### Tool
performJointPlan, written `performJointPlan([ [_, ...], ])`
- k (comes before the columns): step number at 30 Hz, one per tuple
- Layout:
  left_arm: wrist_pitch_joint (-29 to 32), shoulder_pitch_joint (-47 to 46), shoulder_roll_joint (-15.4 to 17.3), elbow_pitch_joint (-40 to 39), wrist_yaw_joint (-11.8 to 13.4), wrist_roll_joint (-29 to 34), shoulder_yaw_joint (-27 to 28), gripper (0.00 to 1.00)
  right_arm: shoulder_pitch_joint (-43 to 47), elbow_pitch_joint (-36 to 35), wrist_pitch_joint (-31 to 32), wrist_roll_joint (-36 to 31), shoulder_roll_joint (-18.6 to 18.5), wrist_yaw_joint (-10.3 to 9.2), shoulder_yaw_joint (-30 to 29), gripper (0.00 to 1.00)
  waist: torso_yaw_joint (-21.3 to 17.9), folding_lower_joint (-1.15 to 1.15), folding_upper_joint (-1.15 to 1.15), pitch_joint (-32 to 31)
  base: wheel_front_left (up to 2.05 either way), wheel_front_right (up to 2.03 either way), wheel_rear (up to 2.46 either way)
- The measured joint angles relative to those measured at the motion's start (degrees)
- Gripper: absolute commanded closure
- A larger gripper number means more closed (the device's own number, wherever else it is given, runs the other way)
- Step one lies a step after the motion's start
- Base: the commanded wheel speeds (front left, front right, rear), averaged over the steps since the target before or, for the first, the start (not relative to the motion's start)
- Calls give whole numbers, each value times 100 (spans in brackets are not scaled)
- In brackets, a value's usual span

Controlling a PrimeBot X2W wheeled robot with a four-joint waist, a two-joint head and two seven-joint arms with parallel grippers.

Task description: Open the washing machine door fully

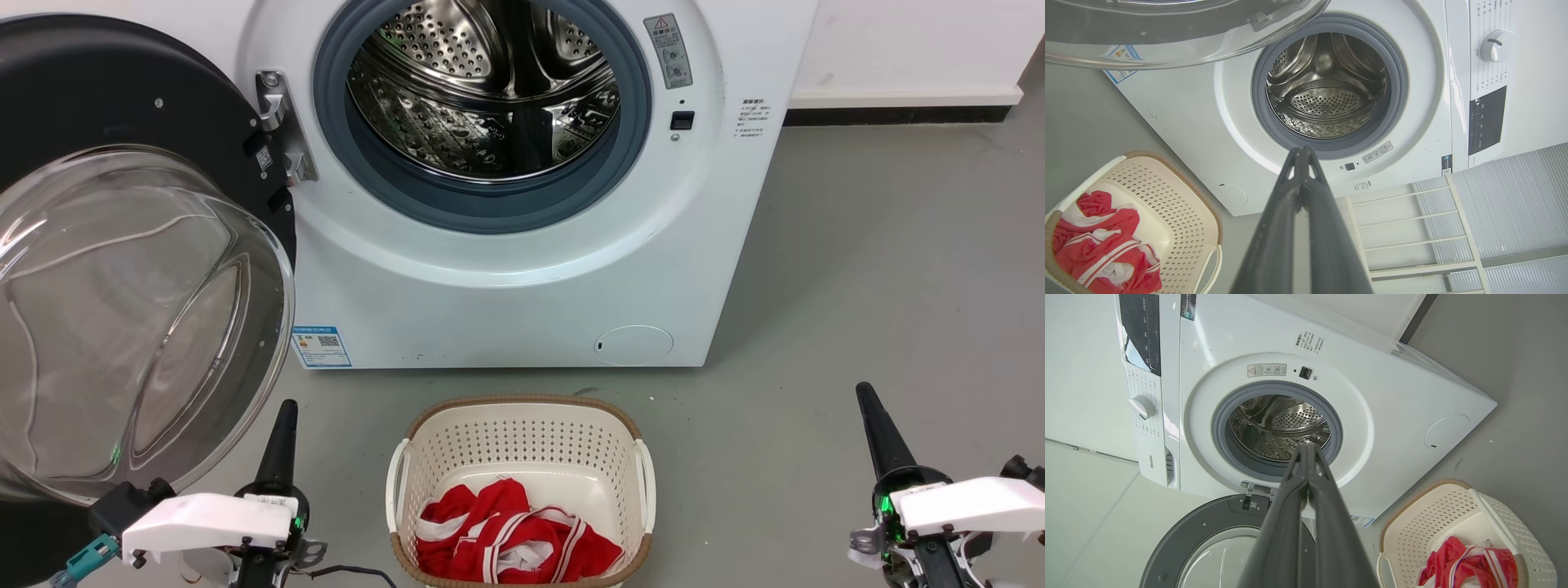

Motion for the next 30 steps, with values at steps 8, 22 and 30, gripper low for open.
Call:
performJointPlan([
  [8,100,-29,-8,57,-22,-433,41,100,-26,53,74,432,0,0,-32,100,7,0,0,9,0,0,0],
  [22,271,-108,-15,130,-92,-1129,113,100,-132,144,177,1114,0,0,-76,100,18,0,0,24,0,0,0],
  [30,353,-137,-18,169,-118,-1496,142,100,-154,180,253,1471,1,-1,-104,100,24,0,0,32,0,0,0],
])
